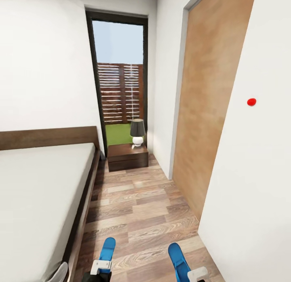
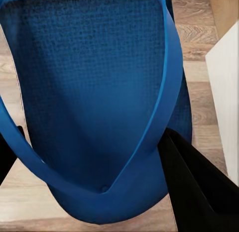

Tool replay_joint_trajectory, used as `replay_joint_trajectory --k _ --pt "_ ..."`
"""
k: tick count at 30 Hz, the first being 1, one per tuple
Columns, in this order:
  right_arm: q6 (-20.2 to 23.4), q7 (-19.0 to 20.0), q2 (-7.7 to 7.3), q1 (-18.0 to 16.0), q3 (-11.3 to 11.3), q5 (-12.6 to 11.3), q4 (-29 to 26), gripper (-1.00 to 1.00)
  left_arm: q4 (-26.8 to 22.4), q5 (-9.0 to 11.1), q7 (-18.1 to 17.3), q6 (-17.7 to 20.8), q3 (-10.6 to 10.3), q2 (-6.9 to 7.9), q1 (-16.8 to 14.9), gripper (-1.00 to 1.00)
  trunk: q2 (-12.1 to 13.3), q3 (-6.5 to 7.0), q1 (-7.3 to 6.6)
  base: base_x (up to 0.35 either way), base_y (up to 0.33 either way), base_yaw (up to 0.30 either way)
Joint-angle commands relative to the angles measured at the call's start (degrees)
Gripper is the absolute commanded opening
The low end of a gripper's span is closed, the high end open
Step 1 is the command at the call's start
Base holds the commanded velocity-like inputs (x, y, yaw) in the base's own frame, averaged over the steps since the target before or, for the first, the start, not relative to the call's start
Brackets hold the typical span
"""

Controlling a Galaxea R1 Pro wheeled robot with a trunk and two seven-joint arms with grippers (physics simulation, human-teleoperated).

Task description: In the bedroom, move the book from the bed onto either nightstand, and place the two sandals side by side next to the bed.

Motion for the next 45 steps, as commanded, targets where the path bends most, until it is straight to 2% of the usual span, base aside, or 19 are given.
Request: replay_joint_trajectory --k 1,8,20,45 --pt "-0.1 -0.6 -0.03 -0.1 0.3 0.1 0.0 -1.0 0.1 0.6 -0.2 -0.2 -0.4 0.0 -0.1 -1.0 -0.1 -0.07 0.04 0.299 -0.132 0.005" --pt "-0.1 -0.6 -0.03 -0.1 0.3 0.1 0.0 -1.0 0.1 0.6 -0.2 -0.2 -0.4 0.01 0.0 -1.0 -0.1 -0.07 0.04 0.3 -0.138 0.019" --pt "-0.1 -0.6 0.0 -0.1 0.4 0.2 0.0 -1.0 0.1 0.6 -0.2 -0.2 -0.4 0.07 -0.1 -1.0 -0.1 -0.07 0.04 0.318 -0.034 0.169" --pt "-0.1 -0.6 -0.03 -0.1 0.4 0.2 0.1 -1.0 0.1 0.6 -0.2 -0.2 -0.4 0.03 -0.1 -1.0 -0.1 -0.07 0.04 0.329 -0.001 0.009"
